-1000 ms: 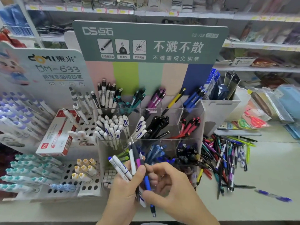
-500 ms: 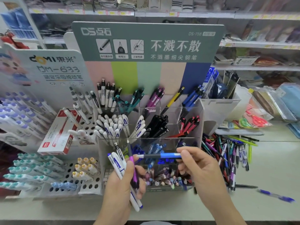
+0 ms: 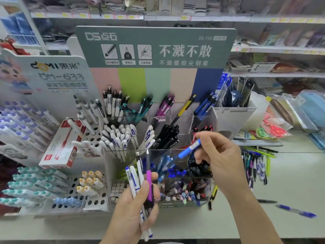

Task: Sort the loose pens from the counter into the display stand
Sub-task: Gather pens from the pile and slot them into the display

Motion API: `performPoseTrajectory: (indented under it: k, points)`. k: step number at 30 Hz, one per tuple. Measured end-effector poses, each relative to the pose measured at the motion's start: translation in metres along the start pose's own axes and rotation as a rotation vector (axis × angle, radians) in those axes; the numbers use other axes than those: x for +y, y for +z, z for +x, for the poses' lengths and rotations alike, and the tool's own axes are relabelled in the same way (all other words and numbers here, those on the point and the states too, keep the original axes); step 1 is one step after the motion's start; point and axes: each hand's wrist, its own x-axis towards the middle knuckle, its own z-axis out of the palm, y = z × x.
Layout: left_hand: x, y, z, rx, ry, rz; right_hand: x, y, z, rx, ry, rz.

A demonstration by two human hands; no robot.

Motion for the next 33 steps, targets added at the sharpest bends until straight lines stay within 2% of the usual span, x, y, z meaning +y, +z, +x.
performPoseTrajectory:
  k: [2, 6, 9, 13, 16, 20, 23, 25, 26, 28, 30, 31, 33]
  points:
    - [0.001, -0.002, -0.002, 0.034, 0.001, 0.016, -0.009, 0.009, 0.013, 0.053, -0.068, 0.061]
    - [0.006, -0.003, -0.006, 0.075, -0.004, -0.030, -0.019, 0.013, 0.038, 0.262, -0.215, 0.165]
    - [0.007, -0.005, -0.008, 0.072, 0.018, -0.044, -0.021, 0.004, 0.052, 0.449, -0.426, 0.073]
    - [0.011, 0.000, -0.006, -0.048, 0.026, -0.070, -0.023, -0.014, 0.074, 0.604, -0.691, -0.183]
    - [0.010, 0.004, -0.002, -0.101, 0.004, -0.082, -0.015, -0.023, 0.095, 0.478, -0.701, -0.504]
    - [0.007, 0.010, 0.002, -0.070, 0.034, 0.013, -0.001, -0.025, 0.111, 0.332, -0.644, -0.792]
    - [0.006, 0.013, 0.006, -0.008, 0.024, -0.002, -0.002, -0.021, 0.095, 0.420, -0.625, -0.838]
    - [0.005, 0.013, 0.008, 0.015, 0.019, -0.021, -0.002, -0.012, 0.066, 0.386, -0.584, -0.718]
    - [0.004, 0.013, 0.009, 0.017, 0.012, -0.032, 0.001, -0.007, 0.049, 0.289, -0.548, -0.635]
    - [0.003, 0.014, 0.010, 0.014, -0.007, -0.050, 0.010, 0.003, 0.012, -0.016, -0.453, -0.530]
    - [0.003, 0.015, 0.010, 0.019, -0.019, -0.054, 0.026, 0.008, -0.014, -0.319, -0.420, -0.553]
    - [0.003, 0.015, 0.011, 0.019, -0.019, -0.038, 0.036, 0.009, -0.020, -0.412, -0.451, -0.603]
    - [0.005, 0.015, 0.011, 0.010, -0.011, 0.029, 0.052, 0.010, -0.023, -0.450, -0.565, -0.675]
